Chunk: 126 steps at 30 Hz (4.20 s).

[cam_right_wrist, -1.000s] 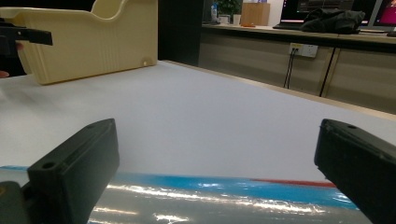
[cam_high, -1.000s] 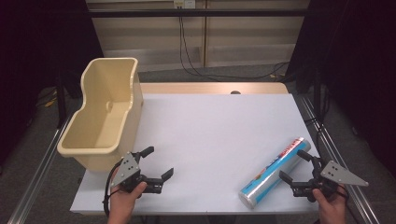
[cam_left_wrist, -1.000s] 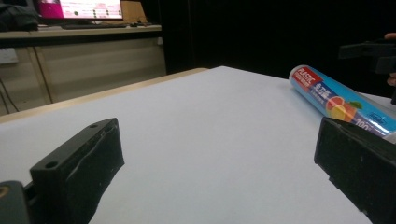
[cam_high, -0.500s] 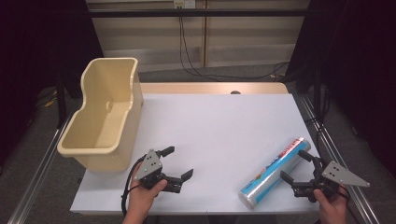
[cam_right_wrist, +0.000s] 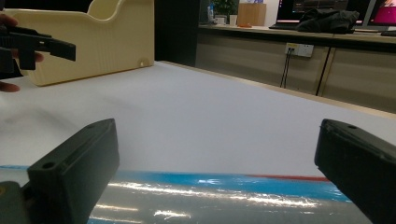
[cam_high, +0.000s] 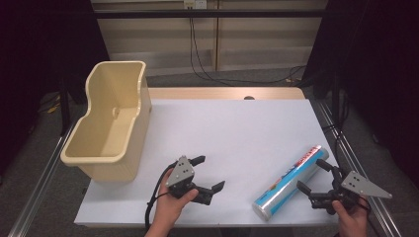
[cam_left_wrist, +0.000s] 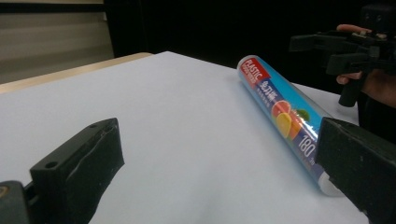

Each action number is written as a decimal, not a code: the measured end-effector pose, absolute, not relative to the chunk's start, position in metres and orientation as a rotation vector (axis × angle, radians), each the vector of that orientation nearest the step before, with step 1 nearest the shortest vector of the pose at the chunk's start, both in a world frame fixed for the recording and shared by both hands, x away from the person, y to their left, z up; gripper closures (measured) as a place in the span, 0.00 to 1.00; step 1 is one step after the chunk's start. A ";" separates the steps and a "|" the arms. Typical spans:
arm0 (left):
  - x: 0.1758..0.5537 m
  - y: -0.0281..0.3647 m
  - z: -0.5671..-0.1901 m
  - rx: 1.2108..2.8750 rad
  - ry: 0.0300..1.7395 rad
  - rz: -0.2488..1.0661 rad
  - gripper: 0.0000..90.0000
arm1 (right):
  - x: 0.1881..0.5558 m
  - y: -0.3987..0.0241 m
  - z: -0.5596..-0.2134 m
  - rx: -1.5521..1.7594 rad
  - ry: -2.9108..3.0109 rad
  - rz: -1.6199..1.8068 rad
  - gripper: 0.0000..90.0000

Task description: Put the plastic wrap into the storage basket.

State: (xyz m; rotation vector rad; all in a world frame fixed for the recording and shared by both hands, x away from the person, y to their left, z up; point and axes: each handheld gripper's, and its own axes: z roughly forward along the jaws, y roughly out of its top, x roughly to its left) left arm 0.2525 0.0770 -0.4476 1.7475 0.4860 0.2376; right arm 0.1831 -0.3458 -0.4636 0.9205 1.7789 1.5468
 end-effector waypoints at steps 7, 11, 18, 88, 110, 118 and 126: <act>0.250 0.042 -0.448 1.790 0.453 0.150 0.01 | 0.184 -0.346 -0.464 0.920 1.782 1.545 0.00; 0.247 0.024 -0.449 1.821 0.430 0.091 0.01 | 0.184 -0.346 -0.464 0.922 1.781 1.546 0.00; 0.242 -0.001 -0.451 1.863 0.377 0.024 0.01 | 0.184 -0.347 -0.464 0.922 1.779 1.547 0.00; 0.233 -0.053 -0.474 2.139 0.463 -0.069 0.27 | 0.183 -0.350 -0.463 0.916 1.779 1.537 0.00; 0.254 -0.008 -0.449 2.071 0.602 0.047 0.74 | 0.182 -0.352 -0.464 0.919 1.781 1.530 0.00; 0.293 0.029 -0.436 1.975 0.750 0.069 0.44 | 0.186 -0.351 -0.463 0.922 1.773 1.535 0.00; 0.322 0.004 -0.470 2.210 0.788 0.275 0.28 | 0.191 -0.349 -0.465 0.909 1.795 1.542 0.00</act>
